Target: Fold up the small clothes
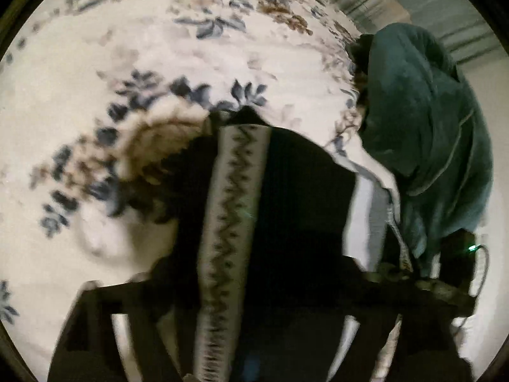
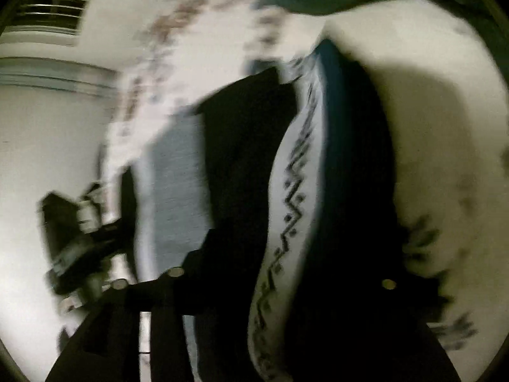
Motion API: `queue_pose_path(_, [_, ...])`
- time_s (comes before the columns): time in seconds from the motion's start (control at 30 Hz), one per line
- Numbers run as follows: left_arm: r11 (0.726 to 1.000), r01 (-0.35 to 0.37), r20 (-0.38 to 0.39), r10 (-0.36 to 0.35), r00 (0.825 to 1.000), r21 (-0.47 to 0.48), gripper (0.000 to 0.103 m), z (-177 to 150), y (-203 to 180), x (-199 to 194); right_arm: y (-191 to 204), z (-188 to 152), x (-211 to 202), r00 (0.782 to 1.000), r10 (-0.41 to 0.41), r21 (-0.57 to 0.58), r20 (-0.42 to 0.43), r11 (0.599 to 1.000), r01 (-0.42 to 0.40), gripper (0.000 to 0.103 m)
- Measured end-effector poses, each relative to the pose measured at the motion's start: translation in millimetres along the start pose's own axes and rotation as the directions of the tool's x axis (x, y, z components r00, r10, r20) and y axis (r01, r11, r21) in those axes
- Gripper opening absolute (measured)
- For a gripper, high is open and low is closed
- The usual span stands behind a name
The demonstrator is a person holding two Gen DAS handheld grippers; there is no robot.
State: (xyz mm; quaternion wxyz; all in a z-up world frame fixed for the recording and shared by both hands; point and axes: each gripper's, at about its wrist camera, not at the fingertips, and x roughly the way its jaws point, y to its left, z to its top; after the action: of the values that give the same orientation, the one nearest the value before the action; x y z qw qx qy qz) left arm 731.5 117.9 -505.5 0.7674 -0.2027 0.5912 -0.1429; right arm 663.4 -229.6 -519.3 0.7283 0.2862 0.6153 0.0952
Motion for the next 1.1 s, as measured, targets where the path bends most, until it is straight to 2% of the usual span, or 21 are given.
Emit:
queue_pose_path(0.03, [1.000, -0.017, 0.016, 0.016, 1.000, 0.017, 0.089, -5, -2, -4, -7, -1, -6, 1.000, -0.015, -0.009, 0.016, 1.000, 0.015, 0.065])
queue_pose_path(0.07, [0.999, -0.044, 0.034, 0.043, 0.999, 0.033, 0.090, -12, -3, -8, -8, -7, -15, 0.996, -0.072, -0.028, 0.054, 0.997, 0.074, 0.069])
queue_pose_path(0.1, [0.997, -0.071, 0.051, 0.069, 0.996, 0.043, 0.091, -16, -4, -12, -7, -13, -22, 0.988, -0.132, -0.043, 0.083, 0.990, 0.136, 0.077])
queue_pose_path(0.13, [0.993, -0.107, 0.076, 0.103, 0.992, 0.052, 0.094, -25, -6, -18, -5, -24, -30, 0.973, -0.195, -0.063, 0.123, 0.977, 0.204, 0.081])
queue_pose_path(0.23, [0.986, -0.154, 0.108, 0.147, 0.983, 0.058, 0.100, -37, -8, -25, 13, -45, -41, 0.934, -0.302, -0.123, 0.191, 0.937, 0.328, 0.083])
queue_pose_path(0.3, [0.976, -0.205, 0.118, 0.196, 0.974, 0.075, 0.100, -50, -12, -23, 18, -58, -27, 0.924, -0.342, -0.170, 0.168, 0.914, 0.369, 0.083])
queue_pose_path(0.37, [0.960, -0.258, 0.105, 0.247, 0.963, 0.108, 0.101, -66, -9, -12, 9, -58, -27, 0.898, -0.415, -0.169, 0.145, 0.884, 0.435, 0.083])
queue_pose_path(0.43, [0.966, -0.243, 0.085, 0.236, 0.968, 0.083, 0.103, -71, -1, -4, -11, -65, -23, 0.872, -0.472, -0.142, 0.131, 0.861, 0.488, 0.084])
queue_pose_path(0.47, [0.975, -0.216, 0.068, 0.213, 0.975, 0.052, 0.103, -74, 6, -3, -14, -66, -22, 0.867, -0.482, -0.130, 0.124, 0.858, 0.496, 0.085])
queue_pose_path(0.53, [0.977, -0.210, 0.071, 0.207, 0.976, 0.027, 0.103, -76, 9, -9, -16, -68, -26, 0.857, -0.500, -0.114, 0.126, 0.851, 0.513, 0.085])
queue_pose_path(0.57, [0.973, -0.229, 0.081, 0.226, 0.971, 0.032, 0.103, -76, 6, -14, -9, -69, -28, 0.842, -0.519, -0.120, 0.148, 0.835, 0.537, 0.085])
queue_pose_path(0.67, [0.955, -0.289, 0.117, 0.280, 0.953, 0.064, 0.103, -81, -9, -32, 13, -80, -49, 0.785, -0.572, -0.146, 0.236, 0.778, 0.611, 0.100])
queue_pose_path(0.7, [0.950, -0.305, 0.123, 0.294, 0.948, 0.075, 0.103, -84, -15, -38, 19, -83, -54, 0.780, -0.574, -0.150, 0.248, 0.773, 0.617, 0.103])
queue_pose_path(0.8, [0.928, -0.355, 0.172, 0.333, 0.927, 0.113, 0.103, -98, -40, -60, 39, -101, -79, 0.773, -0.570, -0.159, 0.280, 0.766, 0.623, 0.103])
queue_pose_path(0.87, [0.922, -0.365, 0.188, 0.339, 0.922, 0.129, 0.103, -108, -56, -78, 57, -107, -96, 0.768, -0.563, -0.151, 0.306, 0.768, 0.623, 0.103])
queue_pose_path(0.97, [0.910, -0.388, 0.211, 0.355, 0.911, 0.145, 0.103, -125, -85, -112, 84, -130, -135, 0.744, -0.563, -0.134, 0.360, 0.758, 0.639, 0.103])
queue_pose_path(1.1, [0.888, -0.427, 0.259, 0.377, 0.889, 0.171, 0.103, -153, -124, -164, 120, -171, -200, 0.729, -0.546, -0.112, 0.412, 0.764, 0.636, 0.103])
